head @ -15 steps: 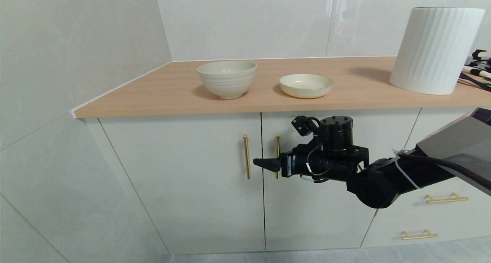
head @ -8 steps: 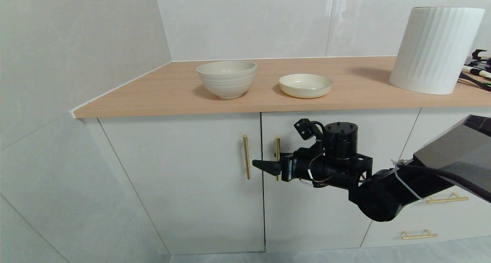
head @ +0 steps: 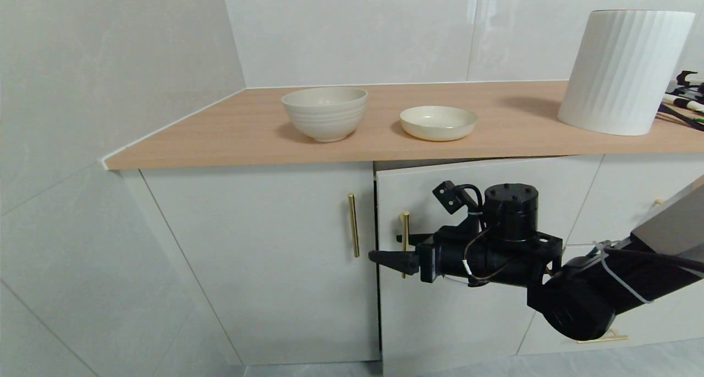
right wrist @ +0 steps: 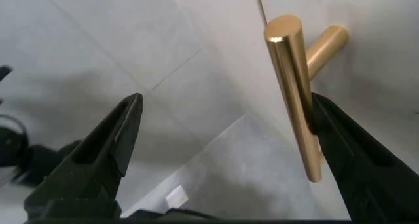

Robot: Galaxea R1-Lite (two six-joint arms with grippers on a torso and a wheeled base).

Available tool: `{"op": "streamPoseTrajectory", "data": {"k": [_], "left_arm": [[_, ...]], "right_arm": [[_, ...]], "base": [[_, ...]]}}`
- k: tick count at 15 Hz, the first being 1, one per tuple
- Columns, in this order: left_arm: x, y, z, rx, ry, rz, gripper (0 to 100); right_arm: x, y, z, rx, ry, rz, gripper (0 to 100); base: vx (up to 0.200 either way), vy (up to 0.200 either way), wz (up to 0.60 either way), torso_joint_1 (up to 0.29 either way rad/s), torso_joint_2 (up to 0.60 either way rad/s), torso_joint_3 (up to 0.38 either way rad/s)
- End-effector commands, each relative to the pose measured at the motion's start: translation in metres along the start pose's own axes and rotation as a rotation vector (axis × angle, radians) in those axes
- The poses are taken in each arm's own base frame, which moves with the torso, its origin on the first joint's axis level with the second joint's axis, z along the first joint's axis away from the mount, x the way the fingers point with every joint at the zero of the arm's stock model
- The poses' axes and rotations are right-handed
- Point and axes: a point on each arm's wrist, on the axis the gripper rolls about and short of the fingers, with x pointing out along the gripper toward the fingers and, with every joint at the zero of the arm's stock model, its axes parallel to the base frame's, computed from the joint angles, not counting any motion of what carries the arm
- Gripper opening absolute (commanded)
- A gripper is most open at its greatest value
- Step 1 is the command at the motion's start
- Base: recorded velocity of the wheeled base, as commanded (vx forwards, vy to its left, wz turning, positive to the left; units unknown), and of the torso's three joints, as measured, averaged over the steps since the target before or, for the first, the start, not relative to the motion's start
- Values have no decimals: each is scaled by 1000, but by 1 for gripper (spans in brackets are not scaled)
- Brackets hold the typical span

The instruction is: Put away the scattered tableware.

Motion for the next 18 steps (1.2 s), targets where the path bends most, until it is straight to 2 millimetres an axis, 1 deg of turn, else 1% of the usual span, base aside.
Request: {"op": "streamPoseTrajectory", "data": {"k": [1,6,8,9,10,11,12,13,15,16,17,18], "left_arm": [[0,0,0,-8,0,0,100],[0,0,0,10,-2,0,100],[0,0,0,17,-2,0,100],[-1,0,5,24,-18,-1,100],[-3,0,13,25,-40,-7,100],[-8,1,54,10,-74,-50,100],[-6,2,72,11,-65,-67,100],[7,2,102,11,-25,-126,100],[41,-1,135,4,75,-238,100],[68,-4,146,-5,148,-308,100],[91,-7,151,-11,189,-349,100],[108,-10,152,-12,215,-366,100]], "right_arm": [[-8,3,-6,10,25,12,100],[-20,11,-4,4,27,26,100],[-21,12,-4,3,27,27,100],[-22,13,-4,2,26,28,100],[-23,13,-2,0,22,29,100],[-28,17,-2,-1,22,34,100],[-30,18,-1,-3,19,36,100],[-32,19,-1,-1,22,35,100],[-33,20,-2,2,29,36,100],[-34,21,-4,6,37,40,100],[-34,22,-5,6,42,51,100],[-35,26,-6,4,45,62,100]], "base": [[0,0,0,0,0,0],[0,0,0,0,0,0],[0,0,0,0,0,0],[0,0,0,0,0,0],[0,0,0,0,0,0],[0,0,0,0,0,0],[0,0,0,0,0,0],[0,0,0,0,0,0],[0,0,0,0,0,0],[0,0,0,0,0,0],[0,0,0,0,0,0],[0,0,0,0,0,0]]}}
